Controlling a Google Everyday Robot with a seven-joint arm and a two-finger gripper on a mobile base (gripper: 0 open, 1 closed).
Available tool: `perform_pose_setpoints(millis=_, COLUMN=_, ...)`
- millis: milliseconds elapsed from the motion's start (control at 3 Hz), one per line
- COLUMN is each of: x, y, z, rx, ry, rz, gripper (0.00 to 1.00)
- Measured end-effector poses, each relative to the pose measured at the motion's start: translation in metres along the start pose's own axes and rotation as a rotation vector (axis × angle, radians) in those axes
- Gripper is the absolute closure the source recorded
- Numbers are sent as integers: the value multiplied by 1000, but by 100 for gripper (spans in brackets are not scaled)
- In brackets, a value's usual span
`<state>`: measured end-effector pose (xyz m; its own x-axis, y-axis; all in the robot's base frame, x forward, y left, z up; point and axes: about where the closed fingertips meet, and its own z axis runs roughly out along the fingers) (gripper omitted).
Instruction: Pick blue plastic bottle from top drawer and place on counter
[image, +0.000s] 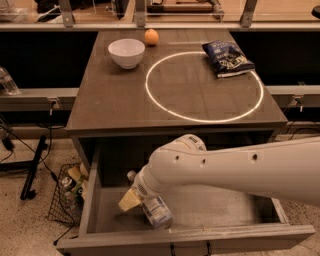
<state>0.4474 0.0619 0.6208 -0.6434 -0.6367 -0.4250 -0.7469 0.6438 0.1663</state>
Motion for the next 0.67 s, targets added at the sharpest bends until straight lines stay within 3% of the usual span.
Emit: perform_pose_setpoints(millis=667, x=9, y=-33, z=-7, rx=156, ry=-10, rz=-56, gripper=72)
